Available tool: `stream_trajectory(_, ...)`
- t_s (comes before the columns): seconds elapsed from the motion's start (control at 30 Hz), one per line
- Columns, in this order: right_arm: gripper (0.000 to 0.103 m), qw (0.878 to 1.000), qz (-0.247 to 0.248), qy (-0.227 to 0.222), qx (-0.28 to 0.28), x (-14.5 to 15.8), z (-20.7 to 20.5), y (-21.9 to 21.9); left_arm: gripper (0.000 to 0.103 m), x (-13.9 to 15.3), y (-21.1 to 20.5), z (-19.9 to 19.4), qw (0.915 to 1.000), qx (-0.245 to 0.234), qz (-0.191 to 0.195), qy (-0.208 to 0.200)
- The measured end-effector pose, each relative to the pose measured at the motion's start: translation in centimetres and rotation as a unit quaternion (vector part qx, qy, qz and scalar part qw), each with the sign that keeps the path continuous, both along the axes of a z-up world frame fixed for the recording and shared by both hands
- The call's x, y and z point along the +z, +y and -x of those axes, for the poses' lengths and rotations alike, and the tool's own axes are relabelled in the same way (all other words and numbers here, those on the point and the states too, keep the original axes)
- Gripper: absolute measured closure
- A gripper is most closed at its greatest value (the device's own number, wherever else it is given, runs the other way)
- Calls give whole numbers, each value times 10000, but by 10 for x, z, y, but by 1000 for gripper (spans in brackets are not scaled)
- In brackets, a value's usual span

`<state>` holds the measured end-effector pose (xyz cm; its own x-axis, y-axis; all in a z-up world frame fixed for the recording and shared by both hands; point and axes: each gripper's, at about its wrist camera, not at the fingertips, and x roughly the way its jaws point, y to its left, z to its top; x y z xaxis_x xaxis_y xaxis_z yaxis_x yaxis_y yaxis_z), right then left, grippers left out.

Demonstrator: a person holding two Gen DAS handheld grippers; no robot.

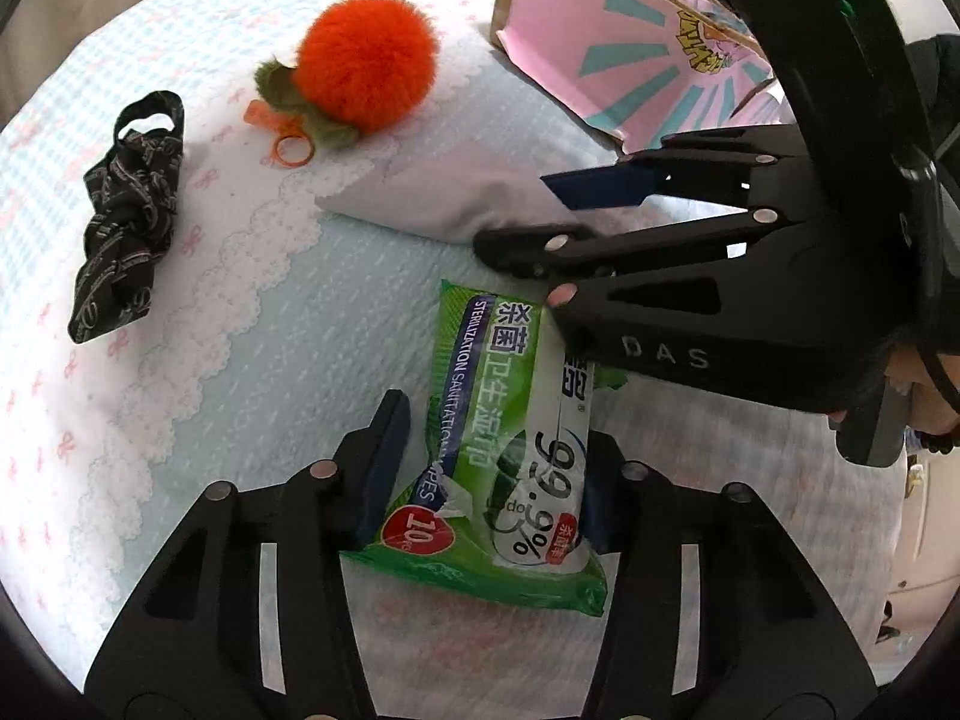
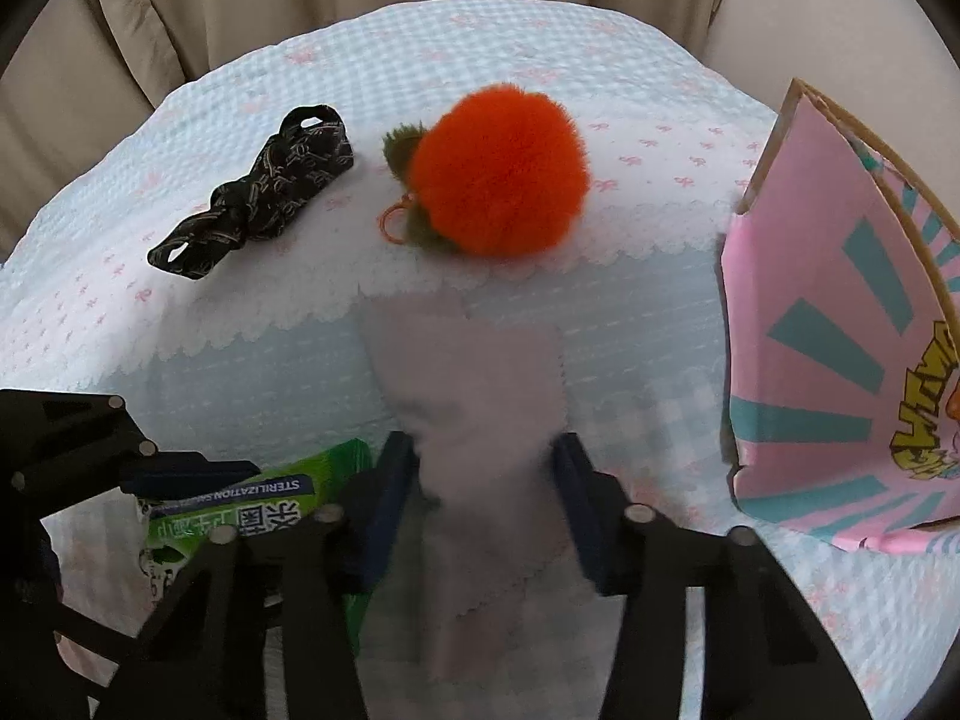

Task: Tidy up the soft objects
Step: 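Grasp the green wipes packet with the left gripper while the right grasps the white cloth, then carry the green packet and white cloth with both grippers over the box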

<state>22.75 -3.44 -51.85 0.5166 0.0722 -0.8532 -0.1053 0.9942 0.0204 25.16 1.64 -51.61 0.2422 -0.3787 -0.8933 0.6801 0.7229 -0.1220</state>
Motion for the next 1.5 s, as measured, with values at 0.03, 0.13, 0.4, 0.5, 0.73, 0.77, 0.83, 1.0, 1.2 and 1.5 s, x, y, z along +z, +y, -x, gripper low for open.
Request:
stream_trajectory(0.03, 73, 10000, 35, -6, 40, 1, 1, 2, 59, 0, 0, 0, 10000, 24, -8, 4)
stream_trajectory(0.13, 81, 9998, 111, 2, 161, 4, 3, 6, 62, 5, 0, 0, 9999, 141, -8, 48)
stream_trajectory(0.4, 85, 9997, 90, -125, 184, 36, 17, 12, 65, 38, 14, 13, 9990, 429, 57, 63)
stream_trajectory(0.5, 85, 9997, 38, -196, 110, 57, 23, 11, 65, 62, 22, 19, 9981, 598, 114, 24)
stream_trajectory(0.73, 85, 9988, -133, -463, -20, 135, 53, 11, 65, 137, 41, 34, 9919, 1222, 331, -27)
stream_trajectory(0.77, 85, 9986, -159, -507, -40, 147, 57, 9, 65, 152, 44, 37, 9902, 1337, 385, -78)
stream_trajectory(0.83, 85, 9979, -333, -552, -98, 170, 67, 6, 65, 178, 44, 43, 9873, 1517, 431, -171)
stream_trajectory(1.0, 85, 9950, -536, -776, -316, 219, 93, -1, 65, 237, 40, 59, 9809, 1794, 652, -367)
stream_trajectory(1.2, 85, 9929, -584, -957, -406, 272, 120, -20, 65, 294, 25, 74, 9751, 1944, 954, -486)
stream_trajectory(1.5, 85, 9909, -837, -942, -466, 316, 135, -83, 65, 347, -32, 77, 9698, 2098, 1013, -725)
